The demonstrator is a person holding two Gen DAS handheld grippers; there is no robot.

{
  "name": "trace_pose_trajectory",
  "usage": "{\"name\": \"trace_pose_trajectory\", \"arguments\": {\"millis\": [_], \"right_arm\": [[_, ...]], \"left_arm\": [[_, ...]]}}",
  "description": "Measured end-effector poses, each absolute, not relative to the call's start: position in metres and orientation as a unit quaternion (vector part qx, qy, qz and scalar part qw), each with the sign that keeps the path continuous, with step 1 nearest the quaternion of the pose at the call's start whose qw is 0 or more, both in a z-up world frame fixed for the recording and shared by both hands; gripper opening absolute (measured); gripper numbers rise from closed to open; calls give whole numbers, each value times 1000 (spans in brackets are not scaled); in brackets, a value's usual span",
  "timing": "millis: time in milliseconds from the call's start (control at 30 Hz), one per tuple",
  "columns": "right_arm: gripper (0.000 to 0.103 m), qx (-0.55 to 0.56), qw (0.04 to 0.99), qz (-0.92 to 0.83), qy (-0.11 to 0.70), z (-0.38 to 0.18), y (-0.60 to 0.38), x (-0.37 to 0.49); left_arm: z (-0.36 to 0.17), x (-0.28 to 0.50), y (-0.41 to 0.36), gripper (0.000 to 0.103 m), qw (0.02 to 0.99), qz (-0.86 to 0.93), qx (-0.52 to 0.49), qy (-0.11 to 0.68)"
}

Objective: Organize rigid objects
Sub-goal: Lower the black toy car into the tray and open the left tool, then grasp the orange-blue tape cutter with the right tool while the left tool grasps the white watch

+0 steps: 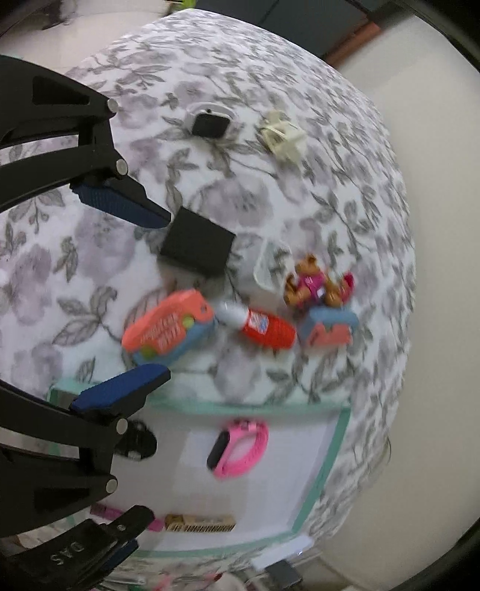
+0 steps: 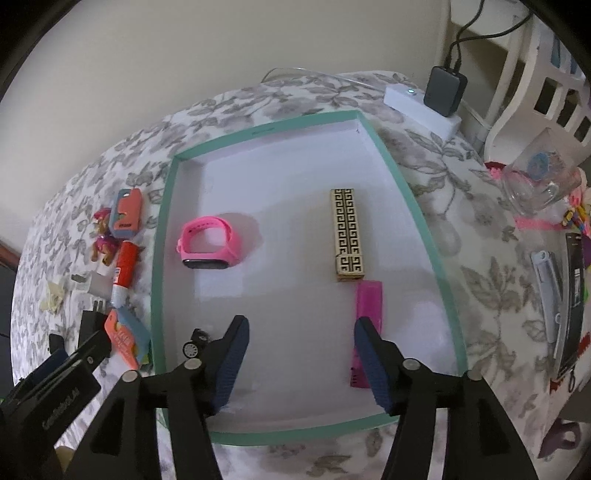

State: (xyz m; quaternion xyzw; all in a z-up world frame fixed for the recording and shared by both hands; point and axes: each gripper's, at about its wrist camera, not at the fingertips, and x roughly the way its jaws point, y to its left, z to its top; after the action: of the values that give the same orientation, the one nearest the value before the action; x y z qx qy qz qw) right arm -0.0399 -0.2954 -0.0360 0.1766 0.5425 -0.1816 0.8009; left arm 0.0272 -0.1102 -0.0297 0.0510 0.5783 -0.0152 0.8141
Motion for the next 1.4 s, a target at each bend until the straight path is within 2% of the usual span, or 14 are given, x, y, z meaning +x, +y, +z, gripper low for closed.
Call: {"name": "trace_pose_trajectory", "arguments": {"millis": [67,167,267,333,367,1000,1333,1400], "right_arm": [[68,177,801,-179,543,-37,-292,-39],[77,181,803,-163,544,-39,-286,-36],[87,179,806,-153,543,-40,-278,-33],[100,175,808,-149,542,-41,-273,-31],[102,174,809,-147,542,-42,-271,-30],[103,112,839,-64,528,-32,-186,13],[103,66,834,0,548,-53,-144,40],[100,51,831,13,553,-59,-138,42]], "left_arm": [[-32,28,-104,77,809,-6,44,586],[-35,30,-93,77,800,6,32,599],[-39,35,-79,77,792,19,16,609],[-41,39,-67,77,787,33,5,617],[-42,41,-61,77,784,39,-1,620],[-34,70,72,77,784,99,-127,600],[-56,85,119,77,766,106,-184,606],[-60,88,127,77,763,104,-197,607]]}}
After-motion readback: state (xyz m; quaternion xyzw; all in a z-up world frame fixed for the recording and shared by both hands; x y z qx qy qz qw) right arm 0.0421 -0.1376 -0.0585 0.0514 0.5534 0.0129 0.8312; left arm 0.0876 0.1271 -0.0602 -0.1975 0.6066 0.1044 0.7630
